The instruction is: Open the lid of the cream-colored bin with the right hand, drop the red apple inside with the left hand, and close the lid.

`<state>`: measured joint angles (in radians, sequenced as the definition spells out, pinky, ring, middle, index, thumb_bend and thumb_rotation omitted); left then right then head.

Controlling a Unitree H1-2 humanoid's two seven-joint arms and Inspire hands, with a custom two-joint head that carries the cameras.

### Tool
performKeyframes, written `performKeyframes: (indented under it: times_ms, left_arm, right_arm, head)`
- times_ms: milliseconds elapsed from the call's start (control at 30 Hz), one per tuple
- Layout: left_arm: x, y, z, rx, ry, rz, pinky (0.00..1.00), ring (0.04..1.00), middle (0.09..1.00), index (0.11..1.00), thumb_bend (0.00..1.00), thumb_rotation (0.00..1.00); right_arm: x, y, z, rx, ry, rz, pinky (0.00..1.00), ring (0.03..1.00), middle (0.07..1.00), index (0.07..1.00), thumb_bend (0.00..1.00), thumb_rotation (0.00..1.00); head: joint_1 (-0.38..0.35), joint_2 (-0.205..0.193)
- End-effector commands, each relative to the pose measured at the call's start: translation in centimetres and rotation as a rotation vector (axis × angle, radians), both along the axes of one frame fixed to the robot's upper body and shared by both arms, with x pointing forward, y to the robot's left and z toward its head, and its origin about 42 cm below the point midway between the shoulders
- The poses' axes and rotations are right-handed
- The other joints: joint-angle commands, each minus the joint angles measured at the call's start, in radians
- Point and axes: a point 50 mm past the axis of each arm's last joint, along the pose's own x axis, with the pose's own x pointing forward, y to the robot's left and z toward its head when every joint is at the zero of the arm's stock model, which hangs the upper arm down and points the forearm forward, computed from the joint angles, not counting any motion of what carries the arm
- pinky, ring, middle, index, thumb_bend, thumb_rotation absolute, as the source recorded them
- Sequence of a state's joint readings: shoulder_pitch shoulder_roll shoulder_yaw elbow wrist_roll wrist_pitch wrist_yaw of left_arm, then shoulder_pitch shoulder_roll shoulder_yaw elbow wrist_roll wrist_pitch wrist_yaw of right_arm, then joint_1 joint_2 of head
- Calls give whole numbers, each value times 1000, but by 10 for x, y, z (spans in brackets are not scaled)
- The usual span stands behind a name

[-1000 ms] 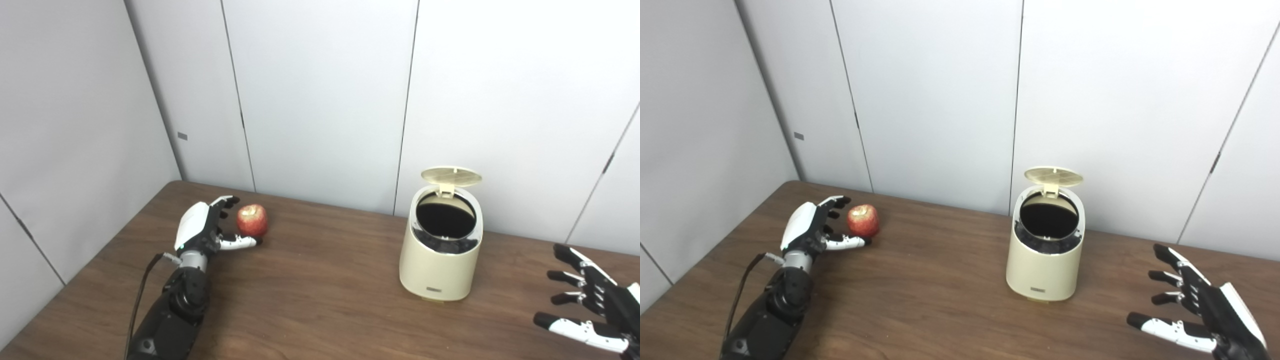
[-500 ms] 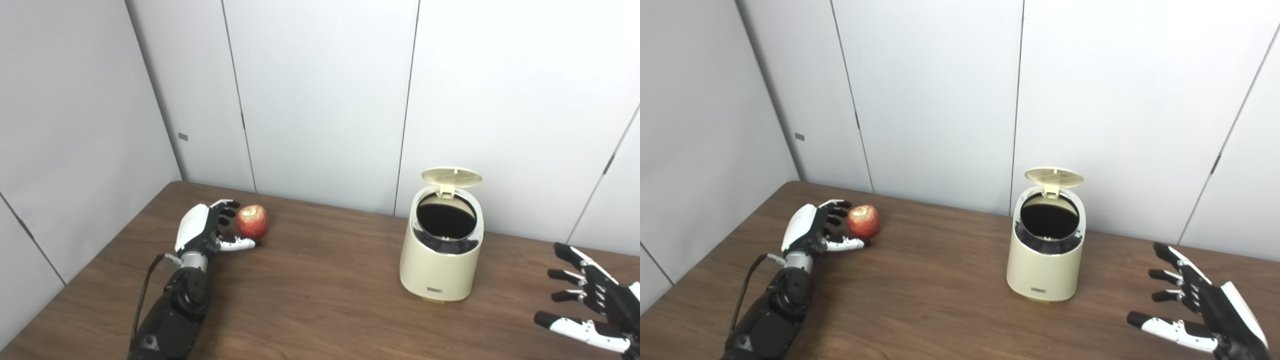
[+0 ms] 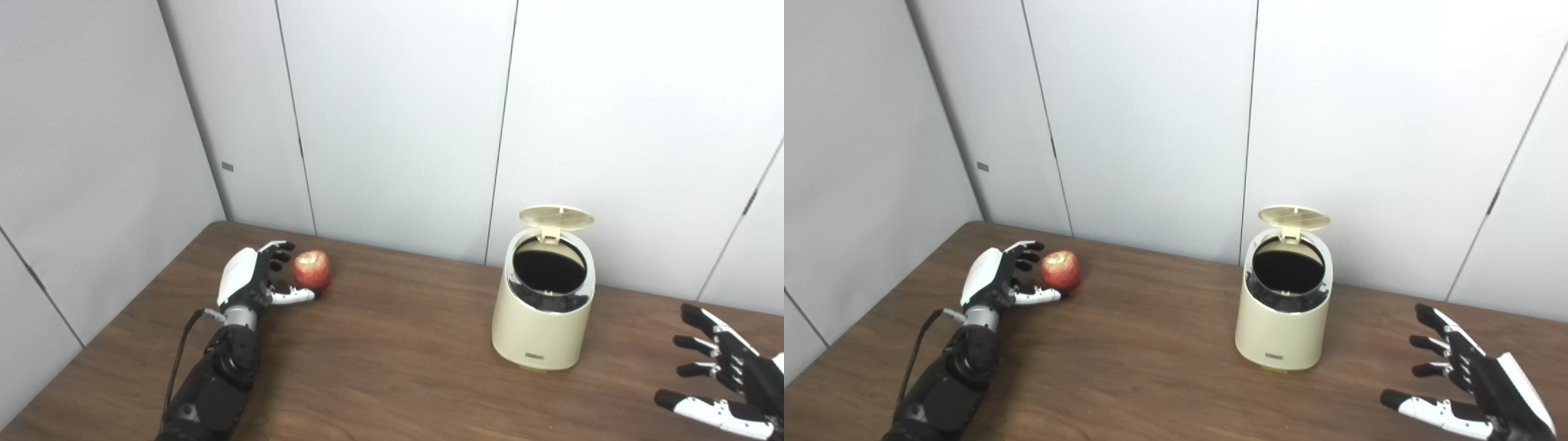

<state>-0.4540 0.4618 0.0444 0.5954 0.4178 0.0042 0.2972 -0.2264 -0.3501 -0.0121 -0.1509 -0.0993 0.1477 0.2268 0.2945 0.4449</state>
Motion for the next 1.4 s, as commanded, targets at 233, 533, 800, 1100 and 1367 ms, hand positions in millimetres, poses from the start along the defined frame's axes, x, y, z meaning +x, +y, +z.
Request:
performKeyframes:
  times_ms: [233, 533, 800, 1100, 1367]
  left_arm:
    - [15, -7, 10, -36, -44, -28, 594, 735, 762, 811, 900, 139]
    - [19, -17, 2, -34, -14, -51, 573, 701, 729, 806, 880, 112]
    - [21, -21, -3, -36, 20, -71, 545, 670, 714, 767, 888, 104]
    - [21, -20, -9, -63, 18, -85, 436, 502, 527, 495, 565, 8]
    - [22, -19, -13, 5, -58, -49, 371, 435, 498, 471, 524, 0]
  right_arm:
    - [0, 1, 26, -8, -88, 9, 670, 840, 932, 924, 830, 259]
    - [-1, 0, 36, -25, -99, 3, 648, 818, 930, 913, 822, 204]
    - [-1, 3, 42, -30, -106, 11, 673, 830, 943, 922, 801, 168]
    - [-5, 6, 46, -30, -111, 8, 714, 857, 964, 940, 759, 123]
    - [-11, 8, 44, -25, -78, 3, 720, 844, 956, 944, 746, 128]
  head:
    - [-9, 7]
    - [-14, 14]
    - [-18, 16]
    - [-20, 20]
    - [-21, 21]
